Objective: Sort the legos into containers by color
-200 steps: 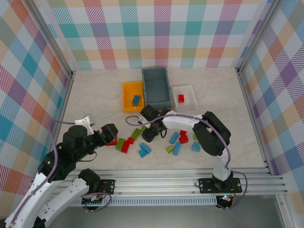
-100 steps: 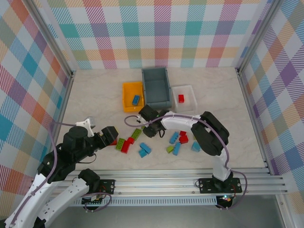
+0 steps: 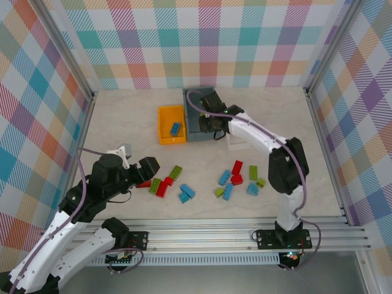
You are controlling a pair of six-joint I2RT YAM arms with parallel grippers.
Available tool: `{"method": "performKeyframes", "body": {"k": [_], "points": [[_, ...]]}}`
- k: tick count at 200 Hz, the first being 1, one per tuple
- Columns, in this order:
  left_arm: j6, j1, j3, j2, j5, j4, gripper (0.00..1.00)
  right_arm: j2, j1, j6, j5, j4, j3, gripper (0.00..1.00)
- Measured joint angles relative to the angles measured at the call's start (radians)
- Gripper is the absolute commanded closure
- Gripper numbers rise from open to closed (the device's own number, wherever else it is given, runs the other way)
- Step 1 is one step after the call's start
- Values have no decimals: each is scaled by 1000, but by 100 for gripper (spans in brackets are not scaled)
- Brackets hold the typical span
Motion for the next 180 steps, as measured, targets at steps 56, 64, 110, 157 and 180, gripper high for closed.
{"method": "performKeyframes", "body": {"k": [56, 64, 110, 157, 180], "points": [[15, 0, 0, 17, 0, 12, 21, 312, -26, 91, -2, -199, 344, 53], [18, 0, 0, 20, 0, 12, 21, 327, -26, 96, -2, -219, 357, 50], [30, 0, 0, 63, 4, 11, 21, 300, -21, 112, 1, -273, 368, 42], [87, 0, 4, 192, 18, 9, 22, 10, 10, 102, 20, -207, 208, 49], [169, 0, 57, 369, 29, 4, 23, -285, 56, 78, -5, -61, -64, 43]]}}
